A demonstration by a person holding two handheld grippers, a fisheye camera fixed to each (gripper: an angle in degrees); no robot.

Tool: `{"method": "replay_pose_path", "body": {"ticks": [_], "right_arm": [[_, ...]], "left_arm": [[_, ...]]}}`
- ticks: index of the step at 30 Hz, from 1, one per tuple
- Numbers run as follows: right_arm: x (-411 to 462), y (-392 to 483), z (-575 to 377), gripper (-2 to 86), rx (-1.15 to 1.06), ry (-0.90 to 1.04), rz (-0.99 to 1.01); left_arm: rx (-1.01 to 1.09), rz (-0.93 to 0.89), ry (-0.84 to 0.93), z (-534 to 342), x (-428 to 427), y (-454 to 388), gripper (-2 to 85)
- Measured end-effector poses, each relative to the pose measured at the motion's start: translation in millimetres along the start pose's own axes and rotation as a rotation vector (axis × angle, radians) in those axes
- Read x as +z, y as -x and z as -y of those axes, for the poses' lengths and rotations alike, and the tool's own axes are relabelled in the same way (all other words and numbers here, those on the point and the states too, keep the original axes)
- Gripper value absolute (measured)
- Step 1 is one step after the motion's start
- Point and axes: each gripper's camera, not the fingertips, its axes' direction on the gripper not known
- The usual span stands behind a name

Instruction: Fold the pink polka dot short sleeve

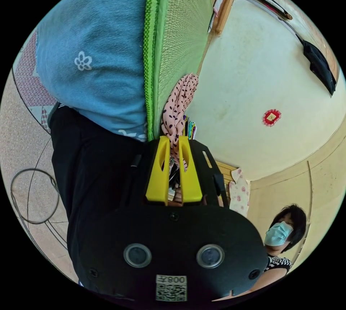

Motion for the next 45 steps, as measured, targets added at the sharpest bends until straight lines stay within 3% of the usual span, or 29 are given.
{"method": "replay_pose_path", "body": {"ticks": [20,33,45], "right_arm": [[-30.4,-75.7,-26.8,1.2,0.097,0.01,-0.1],[-74.4,-87.9,-77.8,1.1,-0.059,0.01,-0.044],[-154.2,-91.5,-158.6,1.2,-0.298,-0.079,0.062]], "left_arm": [[0.055,0.074,0.079,27.6,-6.7,-85.9,3.5],[0.233,0.037,0.118,32.0,7.4,-212.1,3.2],[0.48,-0.041,0.193,35.4,71.7,-373.8,3.0]]}}
